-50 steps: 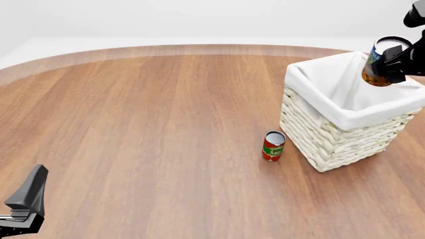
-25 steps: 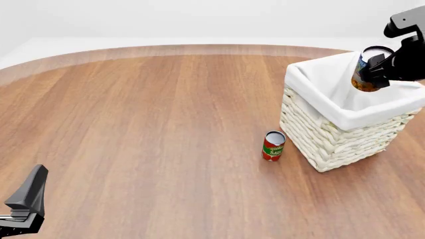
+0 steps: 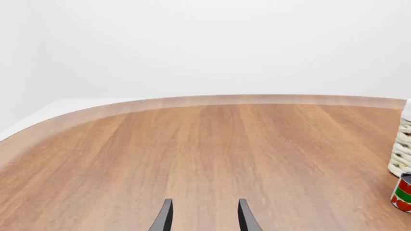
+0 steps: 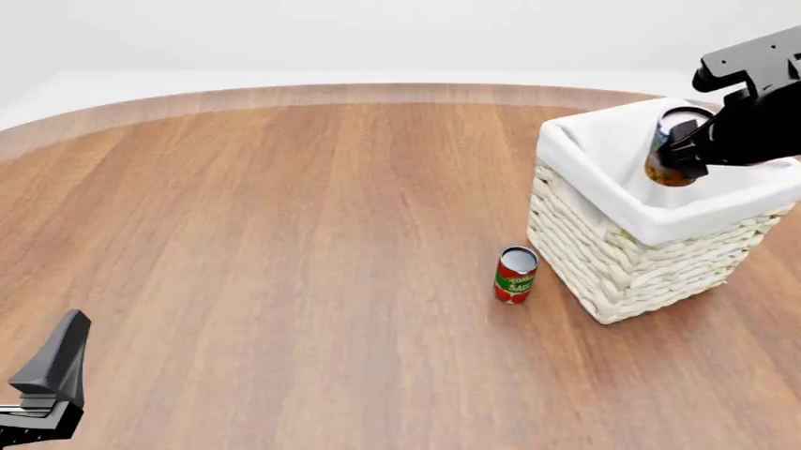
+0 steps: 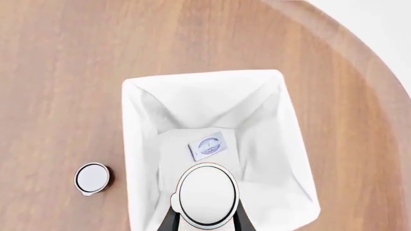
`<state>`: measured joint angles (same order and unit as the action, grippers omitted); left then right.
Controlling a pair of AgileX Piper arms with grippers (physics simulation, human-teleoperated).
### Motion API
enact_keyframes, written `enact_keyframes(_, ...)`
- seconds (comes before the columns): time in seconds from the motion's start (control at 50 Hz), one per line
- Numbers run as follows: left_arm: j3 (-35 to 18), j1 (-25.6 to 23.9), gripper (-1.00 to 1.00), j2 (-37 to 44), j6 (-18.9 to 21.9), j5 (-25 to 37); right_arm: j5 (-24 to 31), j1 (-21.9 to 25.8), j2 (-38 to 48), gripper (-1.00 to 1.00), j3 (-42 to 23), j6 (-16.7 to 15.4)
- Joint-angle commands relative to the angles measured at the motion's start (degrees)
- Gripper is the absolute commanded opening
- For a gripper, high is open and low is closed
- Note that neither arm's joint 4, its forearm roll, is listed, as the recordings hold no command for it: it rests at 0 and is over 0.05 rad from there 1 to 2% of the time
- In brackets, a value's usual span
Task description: Pick up the alphabet soup and the cream cheese box, and put them in the basket.
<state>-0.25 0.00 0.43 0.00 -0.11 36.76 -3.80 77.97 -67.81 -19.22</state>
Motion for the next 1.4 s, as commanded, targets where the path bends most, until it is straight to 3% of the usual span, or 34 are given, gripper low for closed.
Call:
enact_keyframes(0.02, 0.0, 0.0, 1.00, 0.0, 0.0, 0.0, -1.1, 0.0, 2.0, -1.00, -0.9, 0.7)
enact_keyframes(0.78, 0.0, 0.0, 1.00, 0.0, 0.0, 0.0, -2.5, -2.6, 11.6, -1.00, -5.4, -3.6)
enact_keyframes(1.4, 0.0, 0.0, 1.00, 0.0, 0.0, 0.0, -4.0, -4.3, 16.6, -1.00, -7.4, -4.8)
